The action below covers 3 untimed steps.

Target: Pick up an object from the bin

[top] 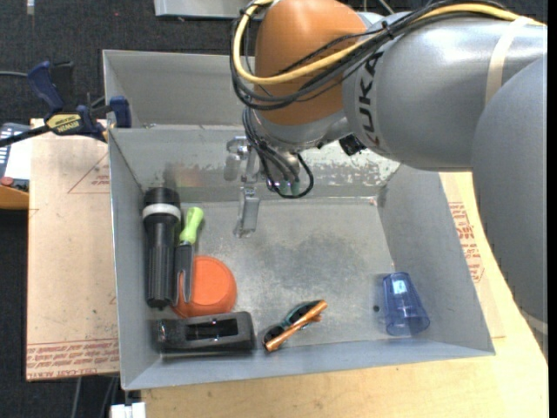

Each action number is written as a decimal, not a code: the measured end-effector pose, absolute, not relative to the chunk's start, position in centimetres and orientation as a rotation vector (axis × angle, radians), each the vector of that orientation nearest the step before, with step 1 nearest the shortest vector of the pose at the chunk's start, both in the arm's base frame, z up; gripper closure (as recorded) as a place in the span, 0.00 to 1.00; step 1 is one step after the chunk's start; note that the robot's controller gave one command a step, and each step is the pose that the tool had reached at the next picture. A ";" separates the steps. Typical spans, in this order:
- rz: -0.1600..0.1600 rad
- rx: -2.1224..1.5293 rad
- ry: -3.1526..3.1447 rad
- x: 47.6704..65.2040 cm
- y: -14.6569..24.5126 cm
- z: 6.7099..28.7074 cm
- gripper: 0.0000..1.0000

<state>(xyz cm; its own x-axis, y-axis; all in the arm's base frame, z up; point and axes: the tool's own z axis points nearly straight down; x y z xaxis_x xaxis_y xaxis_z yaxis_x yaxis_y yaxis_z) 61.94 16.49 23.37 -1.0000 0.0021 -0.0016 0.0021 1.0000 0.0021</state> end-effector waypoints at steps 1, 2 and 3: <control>0.003 0.003 3.140 61.9 16.5 23.4 0.00; 0.003 -0.329 3.119 59.7 12.3 27.0 0.00; 0.007 -0.055 3.135 59.9 18.8 17.0 0.00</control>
Offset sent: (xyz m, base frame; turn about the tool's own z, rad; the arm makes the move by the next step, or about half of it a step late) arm -0.0232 -0.0411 0.0350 -0.2205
